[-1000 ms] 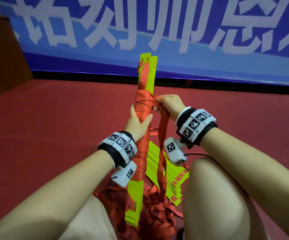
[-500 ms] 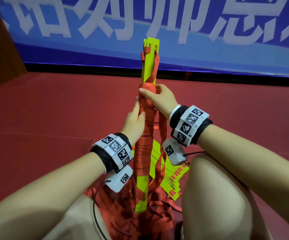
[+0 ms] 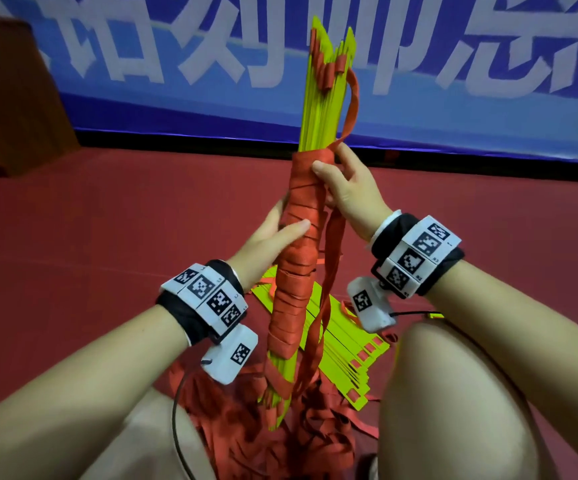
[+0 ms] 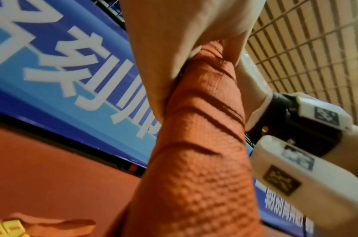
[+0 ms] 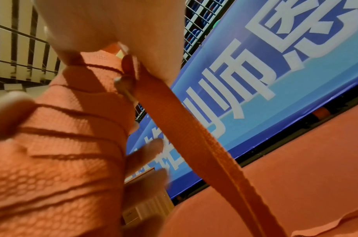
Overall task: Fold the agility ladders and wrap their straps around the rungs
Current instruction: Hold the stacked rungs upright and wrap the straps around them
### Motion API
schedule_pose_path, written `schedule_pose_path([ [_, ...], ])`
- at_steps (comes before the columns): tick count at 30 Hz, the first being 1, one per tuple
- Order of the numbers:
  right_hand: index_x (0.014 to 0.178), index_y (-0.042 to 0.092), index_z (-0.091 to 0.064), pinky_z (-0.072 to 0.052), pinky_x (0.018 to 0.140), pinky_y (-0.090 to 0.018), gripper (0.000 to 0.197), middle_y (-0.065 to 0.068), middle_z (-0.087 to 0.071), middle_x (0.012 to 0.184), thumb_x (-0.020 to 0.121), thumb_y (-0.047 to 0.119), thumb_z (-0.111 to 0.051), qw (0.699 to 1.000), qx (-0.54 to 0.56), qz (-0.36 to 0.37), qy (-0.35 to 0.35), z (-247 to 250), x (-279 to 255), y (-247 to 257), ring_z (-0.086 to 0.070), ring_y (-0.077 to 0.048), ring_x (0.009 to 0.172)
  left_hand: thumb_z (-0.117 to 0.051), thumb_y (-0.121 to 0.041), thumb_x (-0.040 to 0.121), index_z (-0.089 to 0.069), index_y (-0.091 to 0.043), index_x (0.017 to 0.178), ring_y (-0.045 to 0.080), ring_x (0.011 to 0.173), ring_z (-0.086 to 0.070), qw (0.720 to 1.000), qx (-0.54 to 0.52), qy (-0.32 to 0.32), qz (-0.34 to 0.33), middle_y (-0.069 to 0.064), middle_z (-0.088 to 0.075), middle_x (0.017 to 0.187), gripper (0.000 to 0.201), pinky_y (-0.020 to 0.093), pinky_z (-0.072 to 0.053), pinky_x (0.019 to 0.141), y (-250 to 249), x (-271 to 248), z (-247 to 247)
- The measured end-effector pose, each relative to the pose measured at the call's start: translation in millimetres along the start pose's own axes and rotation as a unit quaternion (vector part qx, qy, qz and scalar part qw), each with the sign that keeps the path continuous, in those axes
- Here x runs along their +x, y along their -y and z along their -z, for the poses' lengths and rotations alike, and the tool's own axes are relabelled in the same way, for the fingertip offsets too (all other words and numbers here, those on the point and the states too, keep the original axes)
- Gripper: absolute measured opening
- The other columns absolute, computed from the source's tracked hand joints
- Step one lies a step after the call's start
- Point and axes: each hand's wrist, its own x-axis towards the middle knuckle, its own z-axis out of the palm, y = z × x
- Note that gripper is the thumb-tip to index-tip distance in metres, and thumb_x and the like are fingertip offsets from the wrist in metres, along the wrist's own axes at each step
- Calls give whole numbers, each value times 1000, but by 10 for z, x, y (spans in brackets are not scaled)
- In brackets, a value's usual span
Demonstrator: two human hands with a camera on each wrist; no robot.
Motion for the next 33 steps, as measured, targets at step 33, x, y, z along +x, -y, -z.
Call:
schedule_pose_path([
  [33,78,12,-59,-38,51,-19,26,2,-57,63,94,26,-44,963,75,-254,47,156,-85,-19,-50,-8,53,-57,-20,97,-11,-41,154,-5,83,-63,985,120,-100,-71,-28,-56,114,76,20,-54,74,30,-156,46],
])
